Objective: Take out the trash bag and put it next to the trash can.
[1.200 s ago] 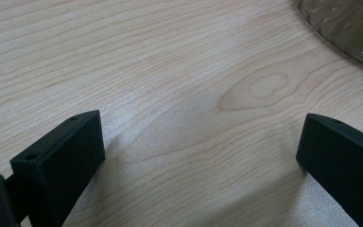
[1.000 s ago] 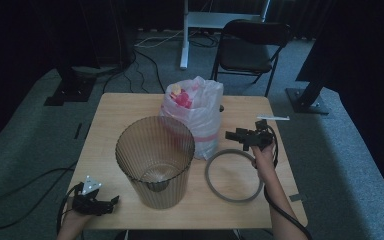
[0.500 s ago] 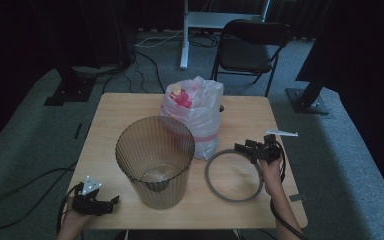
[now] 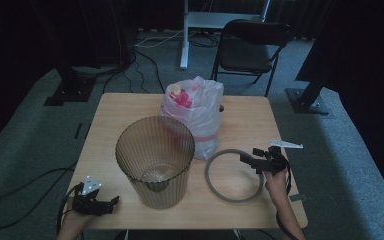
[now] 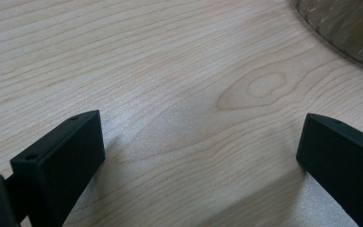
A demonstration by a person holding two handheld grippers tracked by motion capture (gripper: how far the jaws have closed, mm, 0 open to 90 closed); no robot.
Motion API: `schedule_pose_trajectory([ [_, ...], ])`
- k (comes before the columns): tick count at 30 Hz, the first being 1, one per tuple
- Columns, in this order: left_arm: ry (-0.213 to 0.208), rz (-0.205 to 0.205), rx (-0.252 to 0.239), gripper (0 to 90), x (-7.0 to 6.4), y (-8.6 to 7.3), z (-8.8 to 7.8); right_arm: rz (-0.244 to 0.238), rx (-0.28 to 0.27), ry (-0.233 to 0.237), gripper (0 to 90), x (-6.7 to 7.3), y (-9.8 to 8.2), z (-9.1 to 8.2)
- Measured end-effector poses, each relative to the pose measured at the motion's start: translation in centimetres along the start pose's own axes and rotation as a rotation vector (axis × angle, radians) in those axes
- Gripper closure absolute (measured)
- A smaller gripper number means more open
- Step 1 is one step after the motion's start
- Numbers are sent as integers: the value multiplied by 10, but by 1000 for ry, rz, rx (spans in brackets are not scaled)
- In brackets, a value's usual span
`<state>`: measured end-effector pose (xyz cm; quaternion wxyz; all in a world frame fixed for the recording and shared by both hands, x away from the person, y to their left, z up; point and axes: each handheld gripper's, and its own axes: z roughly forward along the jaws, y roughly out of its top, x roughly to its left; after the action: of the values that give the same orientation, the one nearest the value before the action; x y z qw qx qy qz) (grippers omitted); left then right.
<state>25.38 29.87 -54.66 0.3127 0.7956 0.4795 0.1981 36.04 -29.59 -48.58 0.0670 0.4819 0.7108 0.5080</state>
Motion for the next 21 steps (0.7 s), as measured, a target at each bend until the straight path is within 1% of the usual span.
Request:
schedule_pose_trajectory([
  [6, 1, -1, 0, 18, 0, 0, 0, -9, 11, -17, 141, 0, -9, -5],
  [11, 0, 1, -1, 18, 0, 0, 0, -16, 16, -12, 140, 1, -17, -12],
  [13, -1, 1, -2, 18, 0, 0, 0, -21, 14, -19, 131, 2, -20, -15],
  [14, -1, 1, -2, 18, 0, 0, 0, -23, 12, -26, 131, 2, -22, -17],
  [17, -1, 1, -2, 18, 0, 0, 0, -15, 28, -39, 127, 1, -27, -21],
  [21, -1, 1, -2, 18, 0, 0, 0, -17, 67, -80, 133, 0, -35, -24],
])
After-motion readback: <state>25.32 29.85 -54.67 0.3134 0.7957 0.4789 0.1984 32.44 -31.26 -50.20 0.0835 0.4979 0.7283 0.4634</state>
